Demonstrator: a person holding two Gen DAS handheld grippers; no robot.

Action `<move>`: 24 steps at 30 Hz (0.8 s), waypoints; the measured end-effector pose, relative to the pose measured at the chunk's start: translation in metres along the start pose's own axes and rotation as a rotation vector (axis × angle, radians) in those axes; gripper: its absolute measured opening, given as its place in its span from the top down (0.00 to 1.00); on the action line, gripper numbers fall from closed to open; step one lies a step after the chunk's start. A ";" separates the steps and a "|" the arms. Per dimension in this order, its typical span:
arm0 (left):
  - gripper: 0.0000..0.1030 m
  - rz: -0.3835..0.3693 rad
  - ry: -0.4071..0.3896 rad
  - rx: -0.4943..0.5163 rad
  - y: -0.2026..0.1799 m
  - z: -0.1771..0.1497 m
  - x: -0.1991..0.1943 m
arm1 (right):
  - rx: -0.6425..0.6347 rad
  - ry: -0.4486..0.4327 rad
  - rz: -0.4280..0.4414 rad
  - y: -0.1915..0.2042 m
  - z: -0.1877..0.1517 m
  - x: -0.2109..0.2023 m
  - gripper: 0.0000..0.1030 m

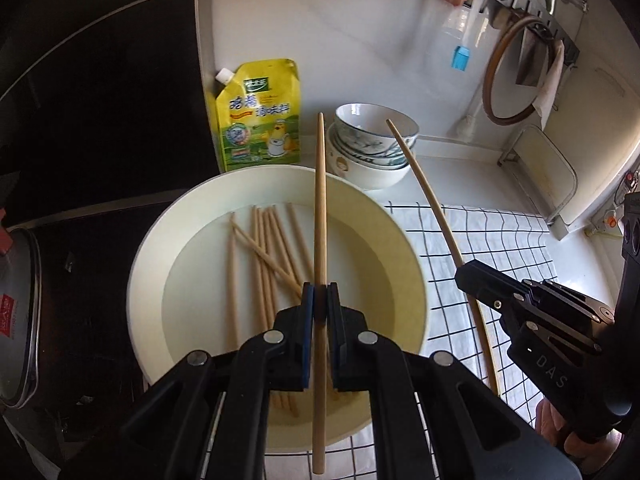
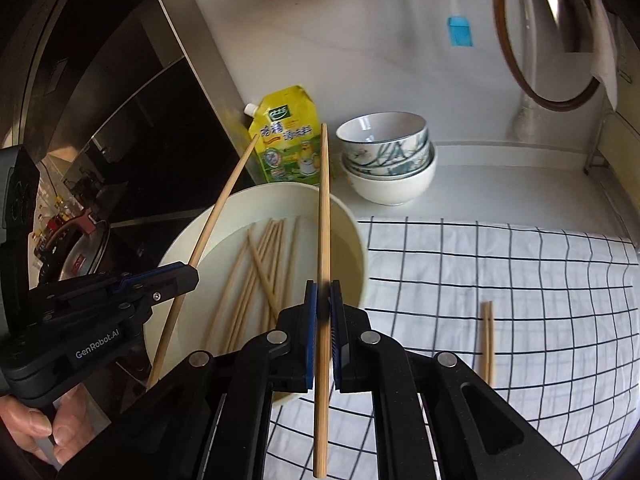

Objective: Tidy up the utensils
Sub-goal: 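Carry both held chopsticks over the white basin and open both tools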

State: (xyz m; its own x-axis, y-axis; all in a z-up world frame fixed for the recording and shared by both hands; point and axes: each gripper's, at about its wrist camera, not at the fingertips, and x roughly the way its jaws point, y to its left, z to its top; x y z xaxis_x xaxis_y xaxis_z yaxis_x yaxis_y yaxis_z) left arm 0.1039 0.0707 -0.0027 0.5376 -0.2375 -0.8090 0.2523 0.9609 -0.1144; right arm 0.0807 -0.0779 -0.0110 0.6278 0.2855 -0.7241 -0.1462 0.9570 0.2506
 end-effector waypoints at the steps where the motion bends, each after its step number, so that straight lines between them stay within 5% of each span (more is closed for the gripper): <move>1: 0.93 0.005 0.002 -0.011 0.008 0.000 0.000 | -0.010 0.007 0.007 0.007 0.001 0.004 0.94; 13: 0.93 0.038 0.036 -0.075 0.058 0.000 0.013 | -0.076 0.097 0.053 0.054 0.005 0.053 0.94; 24: 0.93 0.048 0.124 -0.061 0.066 -0.007 0.050 | -0.055 0.205 0.007 0.049 -0.005 0.093 0.94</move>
State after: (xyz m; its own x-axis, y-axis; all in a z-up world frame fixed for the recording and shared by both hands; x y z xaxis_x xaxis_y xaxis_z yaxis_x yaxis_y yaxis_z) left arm 0.1417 0.1230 -0.0548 0.4435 -0.1757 -0.8789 0.1776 0.9784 -0.1060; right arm 0.1282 -0.0038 -0.0692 0.4590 0.2911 -0.8394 -0.1952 0.9548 0.2243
